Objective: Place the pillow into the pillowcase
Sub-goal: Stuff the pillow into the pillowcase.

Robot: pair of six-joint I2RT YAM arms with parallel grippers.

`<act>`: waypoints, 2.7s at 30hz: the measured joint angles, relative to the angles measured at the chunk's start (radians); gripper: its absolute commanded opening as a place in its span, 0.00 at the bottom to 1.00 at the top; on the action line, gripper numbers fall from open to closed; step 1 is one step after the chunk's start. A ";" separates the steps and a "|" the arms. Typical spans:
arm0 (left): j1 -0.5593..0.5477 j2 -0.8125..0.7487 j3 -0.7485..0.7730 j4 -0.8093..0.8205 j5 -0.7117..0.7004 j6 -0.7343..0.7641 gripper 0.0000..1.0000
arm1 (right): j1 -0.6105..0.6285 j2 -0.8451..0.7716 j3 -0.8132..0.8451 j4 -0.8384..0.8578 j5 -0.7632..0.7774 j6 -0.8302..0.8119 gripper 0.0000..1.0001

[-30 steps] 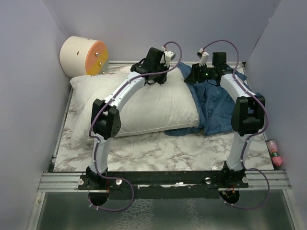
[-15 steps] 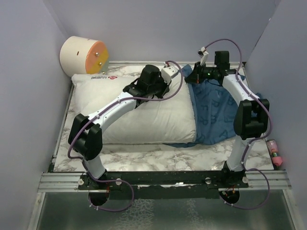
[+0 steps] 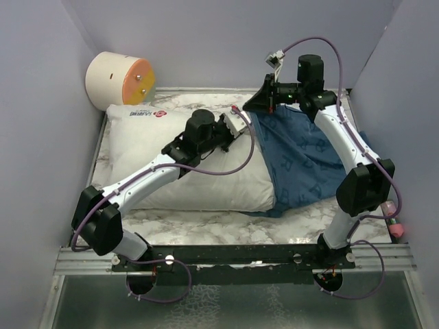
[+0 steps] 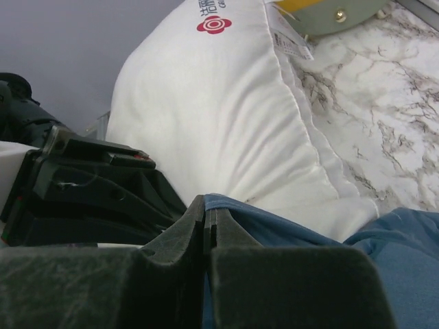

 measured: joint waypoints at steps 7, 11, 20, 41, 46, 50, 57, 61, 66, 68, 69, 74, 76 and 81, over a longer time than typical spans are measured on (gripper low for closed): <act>-0.017 -0.114 -0.135 0.204 0.032 -0.017 0.00 | 0.008 0.001 0.077 -0.068 0.083 0.017 0.01; -0.032 -0.143 -0.144 0.245 0.049 -0.025 0.00 | 0.006 0.001 0.086 -0.096 0.126 0.004 0.01; -0.049 -0.117 -0.142 0.283 0.048 -0.027 0.00 | 0.021 0.006 0.118 -0.165 0.174 -0.050 0.02; 0.095 0.251 0.013 0.475 -0.129 -0.467 0.61 | -0.253 -0.197 -0.132 -0.134 0.098 -0.154 0.90; 0.143 0.246 0.051 0.410 -0.130 -0.515 0.70 | -0.261 -0.386 -0.320 -0.085 0.020 -0.225 0.92; 0.165 0.168 0.050 0.306 -0.118 -0.515 0.70 | -0.269 -0.527 -0.508 -0.061 -0.016 -0.306 0.94; 0.159 -0.201 -0.150 0.295 0.033 -0.520 0.71 | -0.295 -0.758 -0.864 -0.019 -0.020 -0.399 0.96; -0.079 -0.346 -0.283 0.280 0.007 -0.401 0.75 | -0.320 -0.790 -0.898 -0.015 -0.014 -0.428 0.95; -0.474 -0.386 -0.465 0.265 -0.148 -0.092 0.85 | -0.337 -0.806 -0.926 -0.008 0.046 -0.459 0.93; -0.549 -0.379 -0.520 0.261 -0.218 0.051 0.86 | -0.345 -0.808 -0.935 -0.008 0.075 -0.460 0.92; -0.575 -0.367 -0.535 0.259 -0.255 0.122 0.86 | -0.349 -0.808 -0.938 -0.007 0.091 -0.460 0.92; -0.598 -0.261 -0.514 0.261 -0.374 0.381 0.89 | -0.356 -0.806 -0.940 -0.002 0.142 -0.458 0.91; -0.586 -0.200 -0.477 0.250 -0.405 0.478 0.89 | -0.356 -0.800 -0.940 0.000 0.157 -0.456 0.91; -0.510 -0.062 -0.388 0.223 -0.422 0.635 0.89 | -0.357 -0.789 -0.940 0.000 0.187 -0.451 0.90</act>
